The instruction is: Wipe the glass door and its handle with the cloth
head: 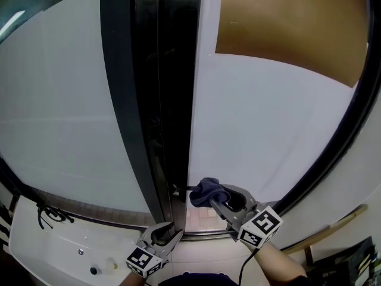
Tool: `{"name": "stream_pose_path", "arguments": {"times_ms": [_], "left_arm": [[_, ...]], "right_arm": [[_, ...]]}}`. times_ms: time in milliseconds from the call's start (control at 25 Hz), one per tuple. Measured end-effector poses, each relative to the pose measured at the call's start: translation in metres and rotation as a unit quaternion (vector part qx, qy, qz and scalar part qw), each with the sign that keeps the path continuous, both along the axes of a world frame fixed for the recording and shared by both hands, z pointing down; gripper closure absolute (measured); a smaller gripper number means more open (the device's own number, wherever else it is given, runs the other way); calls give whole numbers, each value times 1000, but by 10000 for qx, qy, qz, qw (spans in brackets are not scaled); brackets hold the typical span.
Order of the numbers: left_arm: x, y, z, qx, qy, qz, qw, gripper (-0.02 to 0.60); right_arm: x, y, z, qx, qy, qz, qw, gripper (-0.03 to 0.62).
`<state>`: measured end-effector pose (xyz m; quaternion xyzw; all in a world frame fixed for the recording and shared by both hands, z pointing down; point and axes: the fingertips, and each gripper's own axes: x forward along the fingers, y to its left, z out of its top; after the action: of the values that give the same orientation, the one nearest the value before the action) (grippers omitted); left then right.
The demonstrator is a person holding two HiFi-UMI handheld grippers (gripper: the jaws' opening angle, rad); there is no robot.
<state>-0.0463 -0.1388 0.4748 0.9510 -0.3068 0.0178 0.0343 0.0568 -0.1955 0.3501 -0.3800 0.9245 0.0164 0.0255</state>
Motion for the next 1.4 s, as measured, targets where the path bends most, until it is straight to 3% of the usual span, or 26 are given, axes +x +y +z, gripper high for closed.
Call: {"name": "stream_pose_path", "arguments": {"times_ms": [200,400,480,640,800,920,1240,1400], "left_arm": [[3,-8,-4,78,54,85,9999,462],[3,-13,-7,86,84,26,9999,463],[2,-14,-3,91,64,2,9999,463],[1,-14,-1,25,52,-34,10000,463],[-2,-14,5,-23,52,-101,9999,462],[-5,-14,11,-53,31,-132,9999,463],[-6,-13,8,-88,77,-146,9998,463],[-6,-13,13,-64,43,-156,9998,463]], "right_arm": [[-27,-37,-35,558,482,-63,9973,447],[-60,-67,-62,1176,1315,-55,9843,447],[-71,-80,-71,1598,1735,86,9717,447],[-89,-99,-69,2353,2772,409,9307,447],[-96,-122,-35,2498,3550,567,8991,447],[-99,-125,-19,2616,3825,569,8843,448],[-106,-127,22,2401,4219,271,8739,448],[-107,-128,52,2229,4557,90,8617,448]]}}
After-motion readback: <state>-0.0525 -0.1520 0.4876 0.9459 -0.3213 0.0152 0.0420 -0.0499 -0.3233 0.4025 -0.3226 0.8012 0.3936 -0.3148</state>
